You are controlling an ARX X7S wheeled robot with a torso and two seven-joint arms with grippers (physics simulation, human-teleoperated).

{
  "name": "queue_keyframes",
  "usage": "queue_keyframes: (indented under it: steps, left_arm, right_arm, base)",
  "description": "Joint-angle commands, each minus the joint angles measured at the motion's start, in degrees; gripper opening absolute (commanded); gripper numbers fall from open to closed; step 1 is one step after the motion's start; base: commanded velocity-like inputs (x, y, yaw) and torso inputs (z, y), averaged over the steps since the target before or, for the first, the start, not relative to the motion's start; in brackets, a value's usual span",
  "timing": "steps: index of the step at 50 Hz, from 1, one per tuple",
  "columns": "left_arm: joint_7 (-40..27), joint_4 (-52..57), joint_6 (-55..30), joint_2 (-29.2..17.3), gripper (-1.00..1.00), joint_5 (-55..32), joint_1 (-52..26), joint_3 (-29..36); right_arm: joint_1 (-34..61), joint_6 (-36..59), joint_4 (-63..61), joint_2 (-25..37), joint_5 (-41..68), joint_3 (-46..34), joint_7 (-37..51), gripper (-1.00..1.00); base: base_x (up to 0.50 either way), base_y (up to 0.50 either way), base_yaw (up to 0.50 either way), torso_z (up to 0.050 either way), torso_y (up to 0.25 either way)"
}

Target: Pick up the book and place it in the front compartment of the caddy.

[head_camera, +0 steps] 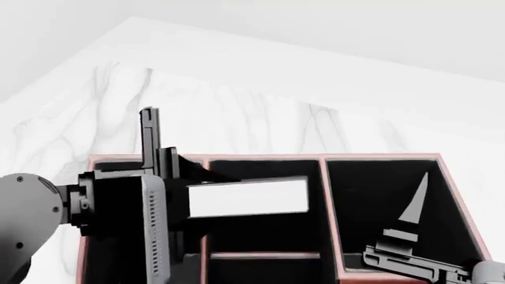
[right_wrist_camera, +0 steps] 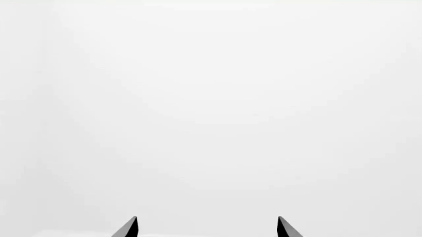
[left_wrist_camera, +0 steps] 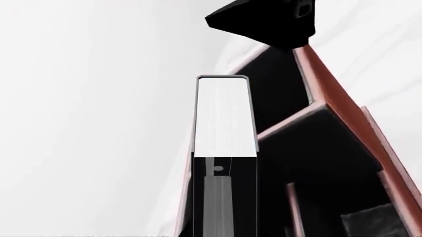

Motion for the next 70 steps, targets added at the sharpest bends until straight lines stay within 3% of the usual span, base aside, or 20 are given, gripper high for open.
queue_keyframes:
  steps: [1, 22, 40, 41, 58, 62, 66, 70]
  left_arm:
    - [1.4, -7.9, 1.6, 3.1, -1.00, -2.3, -2.9, -0.3]
    - [8.2, -11.7, -10.2, 6.3, -1.00, -10.6, -5.2, 0.5]
    - [8.8, -24.3, -5.3, 10.7, -1.00, -9.7, -7.3, 0.3]
    - [8.7, -24.5, -5.2, 10.8, 1.00, -9.6, -7.3, 0.3]
    - [6.8, -30.4, -1.1, 11.9, 1.00, -6.7, -6.6, 1.6]
    - [5.7, -26.4, -2.2, 10.6, 1.00, -7.6, -5.6, 0.9]
    - [-1.1, -18.5, -1.8, 8.9, 1.00, -10.5, -1.1, -3.5]
    - [-8.1, -4.7, -0.2, 4.2, 1.00, -11.5, 7.2, -6.1]
  right_arm:
    - [-0.3, -0.4, -0.1, 0.2, 0.3, 0.2, 0.1, 1.00]
    - [-0.3, -0.3, -0.5, 0.7, 2.0, 1.0, 0.1, 1.00]
    - [-0.6, -0.6, -0.6, 1.0, 2.5, 0.8, -0.2, 1.00]
    - [-0.6, -0.7, -0.6, 1.0, 2.5, 0.8, -0.2, 1.00]
    - [-0.4, -0.1, -1.2, 1.4, 2.6, 0.3, 0.0, 1.00]
    - [-0.5, -0.2, -1.2, 1.5, 2.5, 0.1, 0.0, 1.00]
    - [-0.7, 0.0, -2.0, 1.7, 2.7, 0.4, 0.3, 1.00]
    - [-1.4, -2.2, -1.5, 1.0, 1.1, 0.4, 0.8, 1.00]
  base:
    - [0.00, 0.00, 0.00, 0.000, 0.000]
    - [0.00, 0.00, 0.00, 0.000, 0.001]
    - [0.00, 0.00, 0.00, 0.001, 0.001]
    - [0.00, 0.00, 0.00, 0.000, 0.000]
    - [0.00, 0.00, 0.00, 0.000, 0.000]
    - [0.00, 0.00, 0.00, 0.000, 0.000]
    - [0.00, 0.00, 0.00, 0.000, 0.000]
    - [0.00, 0.00, 0.00, 0.000, 0.000]
